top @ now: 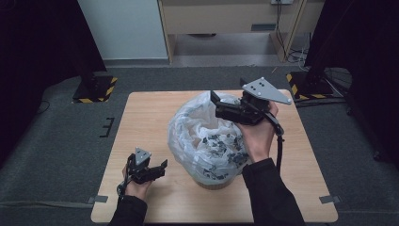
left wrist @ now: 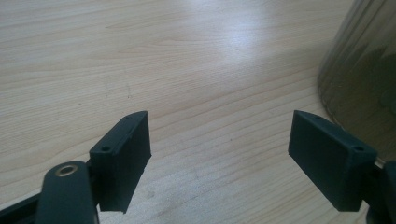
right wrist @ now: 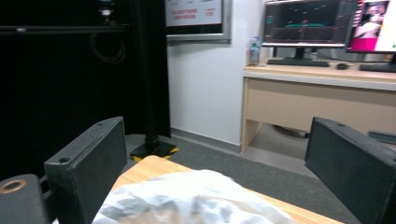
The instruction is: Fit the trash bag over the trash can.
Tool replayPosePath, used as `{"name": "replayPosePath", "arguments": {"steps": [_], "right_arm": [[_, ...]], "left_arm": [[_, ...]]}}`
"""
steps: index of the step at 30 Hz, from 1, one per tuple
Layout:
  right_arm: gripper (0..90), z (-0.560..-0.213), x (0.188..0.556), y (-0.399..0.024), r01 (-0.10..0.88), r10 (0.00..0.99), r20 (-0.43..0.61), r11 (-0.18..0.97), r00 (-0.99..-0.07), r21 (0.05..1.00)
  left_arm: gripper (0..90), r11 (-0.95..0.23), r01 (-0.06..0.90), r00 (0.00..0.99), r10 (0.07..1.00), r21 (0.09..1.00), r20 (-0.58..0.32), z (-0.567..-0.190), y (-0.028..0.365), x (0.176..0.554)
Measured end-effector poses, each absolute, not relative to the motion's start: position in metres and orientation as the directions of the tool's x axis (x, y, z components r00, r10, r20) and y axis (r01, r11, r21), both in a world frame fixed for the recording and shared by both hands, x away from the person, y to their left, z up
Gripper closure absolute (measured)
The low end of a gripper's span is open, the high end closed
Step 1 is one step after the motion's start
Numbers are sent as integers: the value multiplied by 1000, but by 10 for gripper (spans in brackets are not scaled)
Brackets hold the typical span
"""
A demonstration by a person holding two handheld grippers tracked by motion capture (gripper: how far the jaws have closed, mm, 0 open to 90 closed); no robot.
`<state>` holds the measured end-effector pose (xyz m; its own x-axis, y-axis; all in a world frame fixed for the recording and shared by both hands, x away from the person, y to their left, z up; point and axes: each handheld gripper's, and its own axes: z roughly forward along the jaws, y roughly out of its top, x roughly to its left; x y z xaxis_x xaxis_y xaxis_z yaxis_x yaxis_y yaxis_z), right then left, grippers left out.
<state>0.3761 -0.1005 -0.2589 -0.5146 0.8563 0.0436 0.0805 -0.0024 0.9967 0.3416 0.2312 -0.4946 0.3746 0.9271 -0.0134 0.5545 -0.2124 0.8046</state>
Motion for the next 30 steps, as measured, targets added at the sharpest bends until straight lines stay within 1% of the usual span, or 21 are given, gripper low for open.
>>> {"name": "replayPosePath", "arguments": {"steps": [3,6,11,17,24,30], "right_arm": [[49,-262,375,-118,78,877,51,-15,-477,997],[48,-264,375,-127,77,887,54,-21,-459,997],[43,-274,375,-156,81,913,72,-44,-401,996],[35,-287,374,-180,90,935,85,-58,-344,994],[20,-308,373,-199,116,950,92,-60,-300,991],[20,-336,373,-218,164,958,105,-62,-267,985]], "left_arm": [[206,-211,559,372,928,802,-14,-495,232,342],[205,-212,560,371,929,801,-13,-495,232,342],[205,-211,563,368,930,799,-15,-496,232,342],[204,-210,566,367,930,797,-15,-497,232,342],[203,-213,567,367,930,795,-13,-497,232,342],[203,-215,567,367,930,795,-11,-497,232,342]]}}
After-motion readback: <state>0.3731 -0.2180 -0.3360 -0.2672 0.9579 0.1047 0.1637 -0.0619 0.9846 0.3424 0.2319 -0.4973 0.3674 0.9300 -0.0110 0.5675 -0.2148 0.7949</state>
